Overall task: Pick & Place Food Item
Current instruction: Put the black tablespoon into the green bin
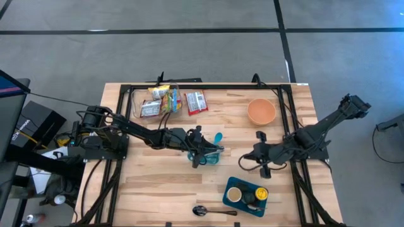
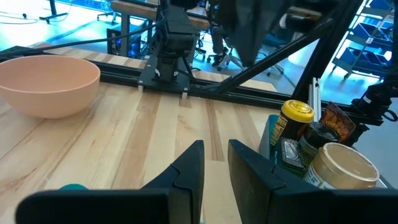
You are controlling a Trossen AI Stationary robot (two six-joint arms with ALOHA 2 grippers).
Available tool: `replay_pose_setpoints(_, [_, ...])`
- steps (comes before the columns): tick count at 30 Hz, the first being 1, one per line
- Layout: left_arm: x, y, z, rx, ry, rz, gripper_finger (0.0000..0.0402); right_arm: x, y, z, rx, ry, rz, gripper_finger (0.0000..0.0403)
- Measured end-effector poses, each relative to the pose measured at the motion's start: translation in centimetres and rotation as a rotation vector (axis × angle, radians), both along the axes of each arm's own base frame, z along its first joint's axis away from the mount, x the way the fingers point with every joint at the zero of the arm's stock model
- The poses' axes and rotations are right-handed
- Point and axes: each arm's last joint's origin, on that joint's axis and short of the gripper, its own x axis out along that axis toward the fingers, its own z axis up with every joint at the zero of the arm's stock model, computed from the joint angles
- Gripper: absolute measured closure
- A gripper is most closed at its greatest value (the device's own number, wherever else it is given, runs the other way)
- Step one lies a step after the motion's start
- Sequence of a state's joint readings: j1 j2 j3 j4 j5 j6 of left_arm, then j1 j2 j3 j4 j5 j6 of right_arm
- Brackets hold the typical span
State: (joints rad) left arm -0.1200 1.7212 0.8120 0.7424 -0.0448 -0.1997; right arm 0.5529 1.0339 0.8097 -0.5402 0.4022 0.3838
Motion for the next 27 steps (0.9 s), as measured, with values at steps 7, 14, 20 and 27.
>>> replay_pose_setpoints(7, [0.0,-0.6,0.2,-0.003,-0.020,-0.017,0.0334,-1.3,-1.2,-1.0,-0.018,-0.043,-0.146,0.0403])
replay_pose_setpoints(14, [-0.1,-1.3,0.4,-0.006,-0.041,-0.037,0.0334,-1.3,-1.3,-0.9,-0.022,-0.062,-0.167,0.0403])
replay_pose_setpoints(20, [-0.1,-1.7,0.9,-0.066,-0.082,-0.042,0.0334,-0.9,-0.9,-1.4,-0.029,-0.043,-0.158,0.0403])
replay_pose_setpoints(27, [-0.8,-4.9,1.9,-0.107,-0.181,-0.134,0.0334,0.6,-0.1,-2.5,-0.054,-0.022,-0.151,0.0403])
